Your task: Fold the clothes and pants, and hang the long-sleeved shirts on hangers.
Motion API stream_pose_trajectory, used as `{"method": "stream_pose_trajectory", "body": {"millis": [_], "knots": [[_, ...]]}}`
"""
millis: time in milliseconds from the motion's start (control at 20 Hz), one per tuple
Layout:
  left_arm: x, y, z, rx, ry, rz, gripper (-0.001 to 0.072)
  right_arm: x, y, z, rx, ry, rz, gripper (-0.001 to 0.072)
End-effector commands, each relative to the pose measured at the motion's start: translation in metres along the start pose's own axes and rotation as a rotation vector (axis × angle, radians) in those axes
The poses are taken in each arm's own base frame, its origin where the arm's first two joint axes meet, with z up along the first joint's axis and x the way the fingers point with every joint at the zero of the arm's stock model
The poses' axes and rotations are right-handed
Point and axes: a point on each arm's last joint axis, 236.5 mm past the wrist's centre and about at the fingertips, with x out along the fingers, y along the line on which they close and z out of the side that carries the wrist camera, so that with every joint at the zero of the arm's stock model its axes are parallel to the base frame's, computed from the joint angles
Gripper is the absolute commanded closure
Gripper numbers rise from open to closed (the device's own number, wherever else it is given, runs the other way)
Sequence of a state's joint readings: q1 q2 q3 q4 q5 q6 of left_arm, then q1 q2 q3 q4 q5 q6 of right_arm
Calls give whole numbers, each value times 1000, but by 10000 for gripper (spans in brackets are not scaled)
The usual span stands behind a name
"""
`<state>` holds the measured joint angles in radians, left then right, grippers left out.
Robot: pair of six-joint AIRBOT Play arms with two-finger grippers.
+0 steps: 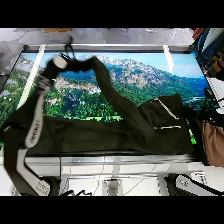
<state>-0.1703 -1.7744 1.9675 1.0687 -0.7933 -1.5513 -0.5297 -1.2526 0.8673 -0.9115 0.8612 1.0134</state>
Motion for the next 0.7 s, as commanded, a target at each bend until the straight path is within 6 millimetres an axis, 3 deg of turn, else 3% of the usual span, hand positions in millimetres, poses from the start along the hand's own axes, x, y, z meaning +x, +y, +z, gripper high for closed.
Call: {"method": "stream_pose_trajectory", "body": {"millis": [0, 150, 300, 450, 650], "knots": [[-117, 25, 90, 220, -223, 206, 692, -2, 1, 27, 59, -111, 5, 671], [-210, 47, 133, 331, -344, 397, 692, -3, 7, 31, 86, -131, 31, 671], [-267, 78, 132, 348, -309, 555, 692, -2, 18, 37, 70, -152, 61, 671], [-277, 126, 101, 270, -158, 649, 691, 1, 31, 51, 81, -209, 73, 671], [-251, 186, 51, 163, 68, 702, 691, 7, 46, 76, 34, -324, 24, 672]]}}
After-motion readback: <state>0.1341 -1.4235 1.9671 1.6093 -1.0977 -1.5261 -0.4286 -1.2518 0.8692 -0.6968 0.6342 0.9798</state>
